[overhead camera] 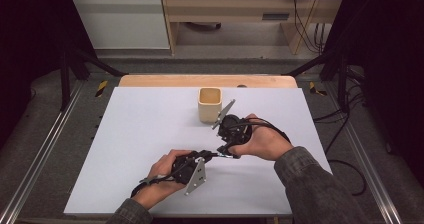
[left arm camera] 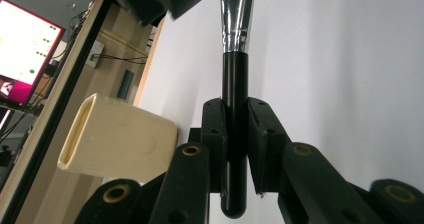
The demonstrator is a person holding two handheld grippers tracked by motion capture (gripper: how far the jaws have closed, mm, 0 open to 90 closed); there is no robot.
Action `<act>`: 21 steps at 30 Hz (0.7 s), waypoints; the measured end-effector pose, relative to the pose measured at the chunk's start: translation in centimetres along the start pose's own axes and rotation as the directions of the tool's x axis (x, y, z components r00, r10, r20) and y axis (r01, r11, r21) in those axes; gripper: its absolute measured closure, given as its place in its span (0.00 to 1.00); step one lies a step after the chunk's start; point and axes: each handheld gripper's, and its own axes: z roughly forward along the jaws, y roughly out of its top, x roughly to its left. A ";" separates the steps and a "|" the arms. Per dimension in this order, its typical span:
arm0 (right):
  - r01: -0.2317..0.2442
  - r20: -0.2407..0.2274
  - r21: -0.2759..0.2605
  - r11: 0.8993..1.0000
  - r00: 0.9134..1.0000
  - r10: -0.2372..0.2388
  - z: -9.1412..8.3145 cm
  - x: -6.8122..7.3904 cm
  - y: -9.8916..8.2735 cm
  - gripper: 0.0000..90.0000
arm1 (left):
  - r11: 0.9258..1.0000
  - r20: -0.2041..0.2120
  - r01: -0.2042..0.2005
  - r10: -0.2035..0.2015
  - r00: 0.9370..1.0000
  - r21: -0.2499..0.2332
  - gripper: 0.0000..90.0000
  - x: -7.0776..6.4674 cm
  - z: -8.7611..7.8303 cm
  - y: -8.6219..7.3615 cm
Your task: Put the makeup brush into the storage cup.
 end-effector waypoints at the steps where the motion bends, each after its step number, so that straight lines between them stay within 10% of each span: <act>1: -0.004 0.005 -0.008 1.000 1.000 0.004 -0.1 0.0 -0.2 0.63 | 1.000 -0.004 0.000 0.000 1.000 0.005 0.88 0.2 -0.1 0.0; 16: -0.063 0.055 -0.201 0.978 0.996 0.076 -1.6 -0.5 -1.5 0.47 | 0.997 -0.053 0.069 -0.068 0.996 0.030 0.88 1.5 -0.9 -1.5; 21: -0.099 0.124 -0.346 0.933 0.981 0.150 -3.1 -0.3 -2.0 0.35 | 0.989 -0.066 0.139 -0.136 0.989 0.046 0.88 2.4 -1.5 -2.4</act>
